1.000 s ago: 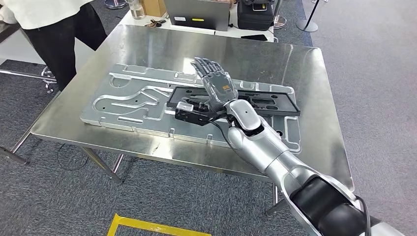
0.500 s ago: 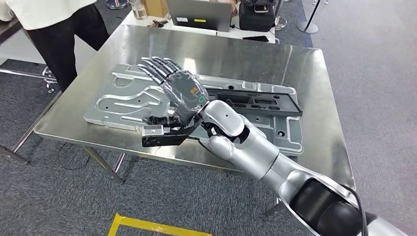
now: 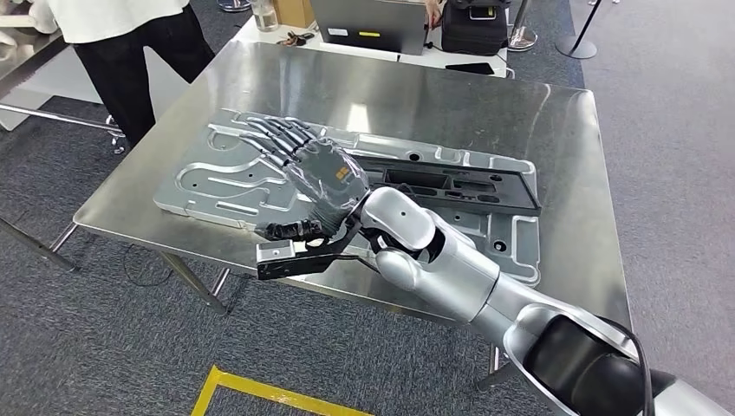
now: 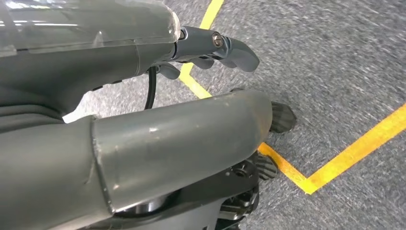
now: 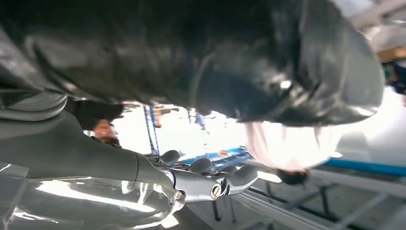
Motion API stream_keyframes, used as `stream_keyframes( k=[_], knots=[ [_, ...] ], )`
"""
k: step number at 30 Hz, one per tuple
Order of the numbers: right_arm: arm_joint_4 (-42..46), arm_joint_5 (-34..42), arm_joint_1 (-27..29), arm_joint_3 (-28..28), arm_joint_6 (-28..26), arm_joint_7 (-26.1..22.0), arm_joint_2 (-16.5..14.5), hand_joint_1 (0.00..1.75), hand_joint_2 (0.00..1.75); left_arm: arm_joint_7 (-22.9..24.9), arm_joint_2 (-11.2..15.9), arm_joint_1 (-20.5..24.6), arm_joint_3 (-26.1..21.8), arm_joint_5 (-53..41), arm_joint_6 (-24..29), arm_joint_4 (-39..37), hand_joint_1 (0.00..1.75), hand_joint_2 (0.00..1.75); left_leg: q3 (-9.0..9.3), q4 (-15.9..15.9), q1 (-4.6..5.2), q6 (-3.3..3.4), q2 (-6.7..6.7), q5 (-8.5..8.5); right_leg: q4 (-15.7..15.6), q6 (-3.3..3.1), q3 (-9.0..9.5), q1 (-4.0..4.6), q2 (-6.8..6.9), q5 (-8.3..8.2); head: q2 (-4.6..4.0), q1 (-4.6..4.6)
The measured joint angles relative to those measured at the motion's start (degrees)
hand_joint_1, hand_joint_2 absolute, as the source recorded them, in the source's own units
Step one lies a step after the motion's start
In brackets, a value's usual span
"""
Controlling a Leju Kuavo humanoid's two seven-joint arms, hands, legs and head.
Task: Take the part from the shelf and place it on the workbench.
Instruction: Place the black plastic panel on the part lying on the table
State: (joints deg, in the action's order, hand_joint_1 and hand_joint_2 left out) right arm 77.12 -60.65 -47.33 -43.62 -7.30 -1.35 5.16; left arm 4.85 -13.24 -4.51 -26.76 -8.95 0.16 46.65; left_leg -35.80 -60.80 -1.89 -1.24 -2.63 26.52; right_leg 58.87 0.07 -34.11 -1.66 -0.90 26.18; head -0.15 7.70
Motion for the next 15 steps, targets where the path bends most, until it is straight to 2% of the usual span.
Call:
stream_keyframes(
  k=[2,3,4,5,6,7,9,10,11,13,14,15],
  knots=[
    [0.4,0.0,0.2,-0.5,-0.1,-0.1,0.1,0.00,0.00,0.0,0.0,-0.1,0.3,0.0,0.1,0.0,0.00,0.00,-3.13,-6.4,0.09,-0.08,1.51,3.24,-0.2,-0.73,0.16,0.20,1.04,0.06,0.00,-0.05],
    [0.4,0.1,0.4,-0.7,-0.1,-0.1,0.2,0.00,0.00,0.0,0.0,-0.2,0.4,0.0,0.1,0.0,0.00,0.00,-5.03,-10.1,0.09,-0.11,1.75,4.67,-0.1,-0.91,0.18,0.43,1.62,0.14,0.00,-0.05],
    [0.5,0.1,0.6,-1.0,-0.1,-0.1,0.4,0.00,0.00,0.1,0.0,-0.3,0.5,0.0,0.1,0.0,0.00,0.00,-6.43,-12.8,0.09,-0.11,1.87,5.35,-0.1,-1.06,0.21,0.64,2.20,0.23,0.00,-0.04],
    [0.6,0.1,0.7,-1.3,-0.1,-0.1,0.5,0.00,0.00,0.1,0.0,-0.5,0.5,0.0,0.1,0.0,0.00,0.00,-6.90,-13.5,0.11,-0.06,2.01,4.98,-0.1,-1.16,0.27,0.83,2.77,0.34,0.00,-0.04],
    [0.7,0.1,0.9,-1.5,-0.2,-0.1,0.5,0.00,0.00,0.1,0.0,-0.6,0.6,0.0,0.1,0.0,0.00,0.00,-6.22,-12.0,0.15,0.08,2.26,3.60,0.0,-1.19,0.37,0.96,3.29,0.48,0.00,-0.05],
    [0.9,0.0,0.9,-1.7,-0.3,-0.1,0.6,0.00,0.00,0.2,0.0,-0.8,0.6,0.0,0.1,0.0,0.00,0.00,-4.53,-8.7,0.27,0.31,2.93,1.58,0.1,-1.15,0.53,1.05,3.78,0.67,0.00,-0.05],
    [1.4,0.0,0.9,-2.0,-0.4,-0.1,0.9,0.00,0.00,0.3,0.0,-1.0,0.7,-0.1,0.2,0.2,0.00,0.00,-1.02,-1.7,0.90,0.96,5.46,-1.09,0.4,-0.78,0.78,1.35,4.71,1.14,0.00,-0.04],
    [1.5,0.0,0.9,-2.1,-0.4,-0.1,1.1,0.00,0.00,0.3,0.0,-1.1,0.9,-0.1,0.3,0.3,0.00,0.00,-0.08,0.3,1.21,1.29,6.36,-1.56,0.5,-0.52,0.87,1.53,5.19,1.32,0.00,-0.03],
    [1.6,0.0,0.9,-2.3,-0.4,-0.1,1.2,0.00,0.00,0.3,-0.1,-1.2,1.1,-0.2,0.3,0.5,0.00,0.00,0.16,1.0,1.47,1.56,6.65,-1.43,0.5,-0.26,0.95,1.73,5.73,1.44,0.00,-0.02],
    [1.7,0.0,1.0,-2.6,-0.5,0.0,1.4,0.00,0.00,0.3,-0.1,-1.7,1.5,-0.4,0.4,0.7,0.00,0.00,0.12,1.4,1.44,2.09,5.41,-1.62,0.5,0.31,1.15,1.81,6.66,1.70,0.00,-0.02],
    [1.8,0.0,1.0,-2.7,-0.6,-0.1,1.5,0.00,0.00,0.4,-0.2,-1.9,1.7,-0.4,0.5,0.9,0.00,0.00,0.19,1.6,1.33,2.38,4.79,-1.77,0.9,0.65,1.11,1.68,6.13,2.19,0.00,-0.02],
    [1.8,0.0,1.0,-2.8,-0.9,-0.2,1.6,0.00,0.00,0.4,-0.3,-2.2,1.9,-0.4,0.5,1.1,0.00,0.00,0.26,1.8,1.19,2.71,4.23,-1.94,2.1,0.96,0.62,1.50,5.03,3.21,0.00,-0.02]
  ],
)
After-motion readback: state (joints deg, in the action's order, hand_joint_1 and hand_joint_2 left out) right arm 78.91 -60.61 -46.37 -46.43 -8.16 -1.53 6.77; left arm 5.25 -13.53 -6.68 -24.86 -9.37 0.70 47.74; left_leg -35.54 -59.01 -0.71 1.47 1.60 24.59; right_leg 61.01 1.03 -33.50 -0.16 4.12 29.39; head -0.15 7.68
